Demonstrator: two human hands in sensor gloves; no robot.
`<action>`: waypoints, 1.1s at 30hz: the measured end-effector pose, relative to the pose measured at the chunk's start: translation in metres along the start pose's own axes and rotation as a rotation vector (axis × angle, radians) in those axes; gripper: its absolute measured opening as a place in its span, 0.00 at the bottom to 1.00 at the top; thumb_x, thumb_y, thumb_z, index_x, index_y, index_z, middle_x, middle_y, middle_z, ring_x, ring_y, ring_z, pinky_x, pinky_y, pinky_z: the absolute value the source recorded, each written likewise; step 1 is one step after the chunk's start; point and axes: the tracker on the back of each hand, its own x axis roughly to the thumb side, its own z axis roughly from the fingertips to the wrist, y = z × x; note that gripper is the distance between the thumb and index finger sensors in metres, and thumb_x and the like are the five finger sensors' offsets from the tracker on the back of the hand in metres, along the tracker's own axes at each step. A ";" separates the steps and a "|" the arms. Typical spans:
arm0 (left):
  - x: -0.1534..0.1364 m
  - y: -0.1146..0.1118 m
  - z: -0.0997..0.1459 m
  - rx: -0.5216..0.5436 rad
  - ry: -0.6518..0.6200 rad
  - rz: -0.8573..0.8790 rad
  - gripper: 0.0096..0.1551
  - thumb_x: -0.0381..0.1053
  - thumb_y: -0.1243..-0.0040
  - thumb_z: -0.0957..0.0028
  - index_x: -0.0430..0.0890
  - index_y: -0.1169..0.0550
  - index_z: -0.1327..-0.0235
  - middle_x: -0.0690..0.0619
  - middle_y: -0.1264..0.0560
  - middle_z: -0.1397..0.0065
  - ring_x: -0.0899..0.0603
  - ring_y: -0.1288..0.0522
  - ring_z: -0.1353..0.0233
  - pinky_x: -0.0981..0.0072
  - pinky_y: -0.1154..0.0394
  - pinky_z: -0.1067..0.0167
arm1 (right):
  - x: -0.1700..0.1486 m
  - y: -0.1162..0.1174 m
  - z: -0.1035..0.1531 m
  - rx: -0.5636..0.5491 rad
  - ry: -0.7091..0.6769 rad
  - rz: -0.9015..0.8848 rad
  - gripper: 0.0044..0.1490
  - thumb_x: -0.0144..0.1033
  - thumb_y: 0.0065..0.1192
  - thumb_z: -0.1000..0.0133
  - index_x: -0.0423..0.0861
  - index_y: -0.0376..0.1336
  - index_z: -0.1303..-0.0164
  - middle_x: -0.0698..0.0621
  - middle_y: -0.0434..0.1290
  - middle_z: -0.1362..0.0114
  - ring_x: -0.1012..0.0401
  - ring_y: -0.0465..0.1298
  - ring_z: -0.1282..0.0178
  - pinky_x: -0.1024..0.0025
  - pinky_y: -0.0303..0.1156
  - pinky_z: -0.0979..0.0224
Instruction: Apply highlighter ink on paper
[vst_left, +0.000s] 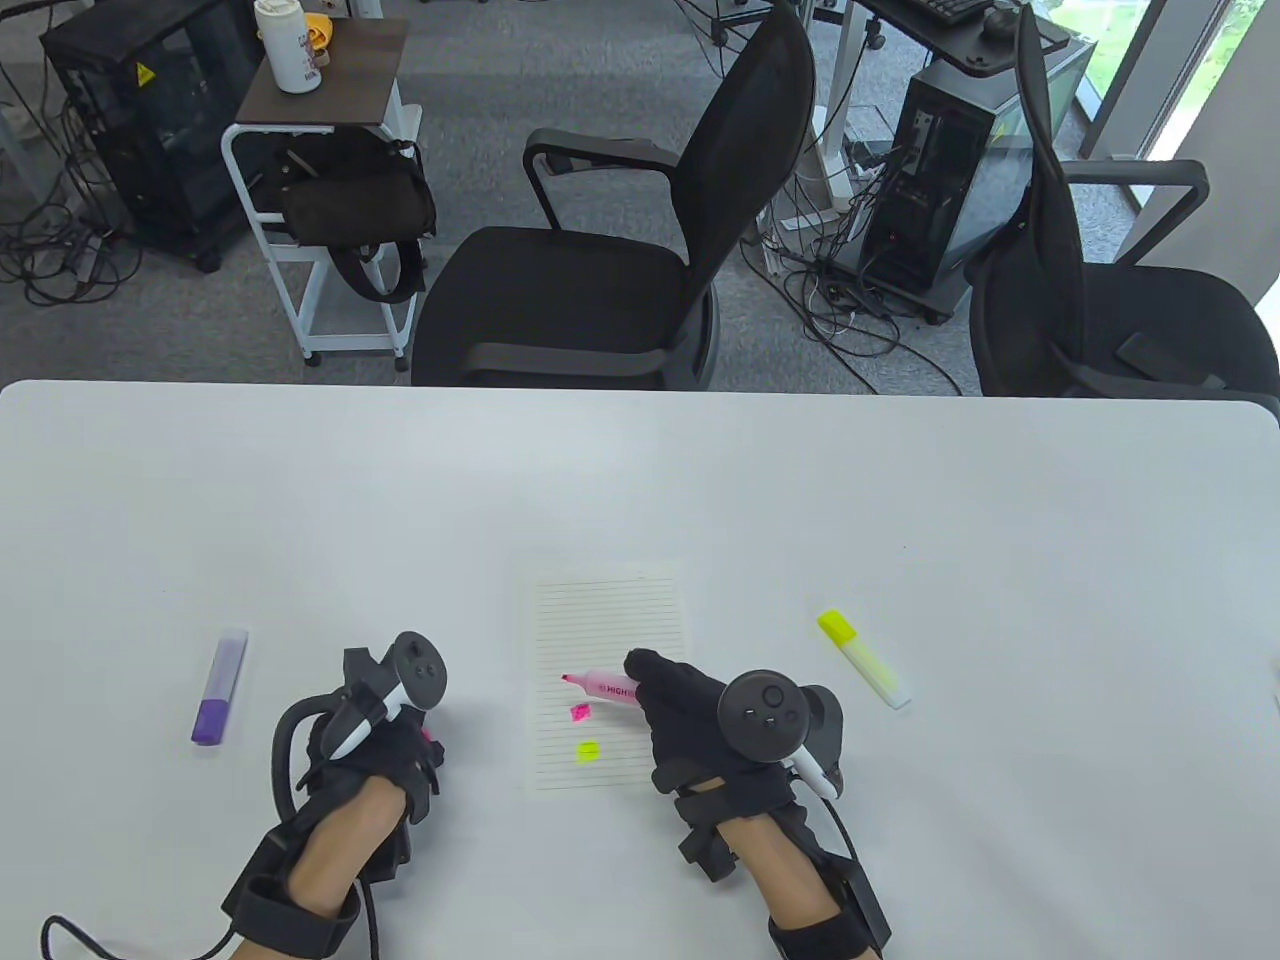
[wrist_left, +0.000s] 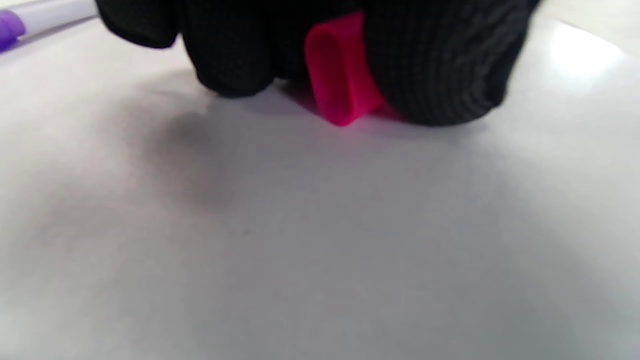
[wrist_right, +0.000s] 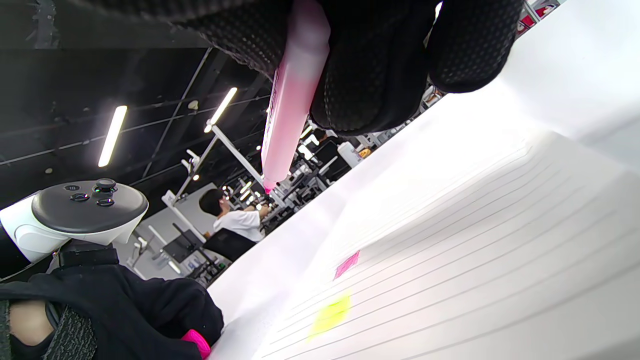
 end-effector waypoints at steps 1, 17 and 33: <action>-0.001 0.000 0.000 0.000 0.002 0.003 0.32 0.58 0.30 0.59 0.54 0.27 0.40 0.58 0.25 0.39 0.43 0.24 0.38 0.40 0.31 0.33 | 0.000 0.000 0.000 0.001 -0.003 -0.003 0.25 0.38 0.58 0.32 0.51 0.62 0.24 0.43 0.74 0.30 0.48 0.79 0.45 0.41 0.68 0.28; -0.039 0.008 -0.007 -0.033 -0.411 1.269 0.32 0.59 0.30 0.59 0.47 0.22 0.43 0.56 0.16 0.46 0.42 0.13 0.49 0.40 0.23 0.41 | 0.010 -0.002 0.000 0.052 -0.169 -0.204 0.24 0.39 0.58 0.33 0.52 0.63 0.25 0.45 0.74 0.30 0.48 0.78 0.45 0.41 0.68 0.27; 0.004 0.004 0.003 -0.176 -0.690 1.179 0.34 0.59 0.29 0.60 0.45 0.25 0.44 0.57 0.17 0.45 0.43 0.13 0.47 0.41 0.24 0.39 | 0.016 0.005 0.000 0.074 -0.226 -0.220 0.25 0.39 0.58 0.32 0.53 0.62 0.24 0.46 0.74 0.29 0.48 0.78 0.43 0.41 0.67 0.27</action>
